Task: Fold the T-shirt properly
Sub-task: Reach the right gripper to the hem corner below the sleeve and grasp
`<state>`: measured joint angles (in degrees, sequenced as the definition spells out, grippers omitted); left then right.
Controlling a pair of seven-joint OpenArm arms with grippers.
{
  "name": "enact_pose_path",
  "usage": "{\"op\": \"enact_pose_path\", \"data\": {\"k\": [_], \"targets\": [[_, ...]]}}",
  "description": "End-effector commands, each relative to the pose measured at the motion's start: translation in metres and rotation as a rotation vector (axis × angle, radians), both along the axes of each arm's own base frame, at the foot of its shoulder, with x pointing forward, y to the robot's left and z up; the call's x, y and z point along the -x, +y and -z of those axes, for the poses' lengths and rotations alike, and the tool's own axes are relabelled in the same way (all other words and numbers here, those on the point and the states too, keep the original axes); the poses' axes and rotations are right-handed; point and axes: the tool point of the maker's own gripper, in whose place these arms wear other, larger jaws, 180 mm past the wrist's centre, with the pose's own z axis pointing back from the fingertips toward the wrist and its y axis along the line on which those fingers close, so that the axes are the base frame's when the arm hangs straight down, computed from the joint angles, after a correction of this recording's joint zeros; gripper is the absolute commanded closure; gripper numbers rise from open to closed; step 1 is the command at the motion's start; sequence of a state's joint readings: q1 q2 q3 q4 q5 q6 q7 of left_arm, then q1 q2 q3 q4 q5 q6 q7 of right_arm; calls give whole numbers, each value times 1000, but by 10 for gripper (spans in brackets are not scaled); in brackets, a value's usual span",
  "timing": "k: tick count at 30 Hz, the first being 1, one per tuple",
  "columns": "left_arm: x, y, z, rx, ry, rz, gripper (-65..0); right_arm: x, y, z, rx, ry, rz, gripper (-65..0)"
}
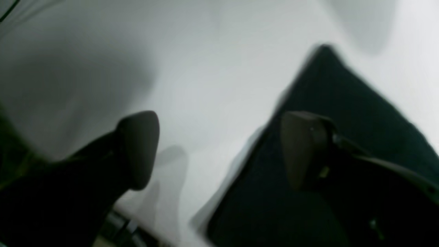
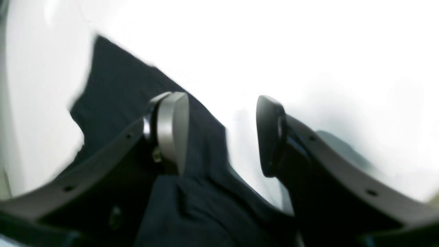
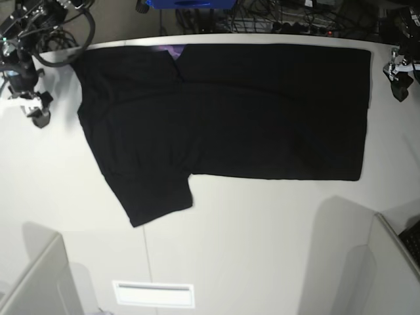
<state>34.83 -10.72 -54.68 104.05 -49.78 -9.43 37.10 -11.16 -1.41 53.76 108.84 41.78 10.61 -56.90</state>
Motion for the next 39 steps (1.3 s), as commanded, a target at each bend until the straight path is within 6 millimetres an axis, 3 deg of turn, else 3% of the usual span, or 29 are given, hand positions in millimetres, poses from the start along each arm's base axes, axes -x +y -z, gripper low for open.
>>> {"op": "enact_pose_path", "data": {"k": [1, 5, 11, 14, 16, 20, 22, 25, 29, 34, 39], "targets": [[-2, 2, -10, -31, -17, 14, -532, -26, 11, -18, 8, -81, -60, -297], [-4, 1, -11, -31, -19, 18, -532, -88, 51, -20, 8, -107, -181, -299], [-4, 0, -9, -28, -16, 22, -532, -176, 93, 4, 99, -28, -312, -305], [-8, -10, -2, -9, -5, 47, -532, -212, 104, 16, 95, 7, -338, -308], [-8, -12, -1, -4, -4, 51, -532, -229, 101, 25, 88, 36, -343, -312], [-7, -12, 0, -2, -1, 49, -530, -261, 107, 40, 76, 66, -365, -395], [-6, -10, 0, -5, -1, 45, -530, -276, 106, 42, 93, 53, -360, -404], [-5, -9, -1, -7, -1, 42, -530, -285, 105, 55, 111, 71, -357, -404], [-5, -9, -1, -7, 1, 42, -530, -283, 113, 71, 150, 118, -406, -405], [-5, -8, 0, -6, 0, 41, -530, -283, 141, 73, 198, 114, -538, -404], [-4, -8, 0, -7, 4, 40, -530, -278, 146, 79, 198, 126, -557, -402]]}}
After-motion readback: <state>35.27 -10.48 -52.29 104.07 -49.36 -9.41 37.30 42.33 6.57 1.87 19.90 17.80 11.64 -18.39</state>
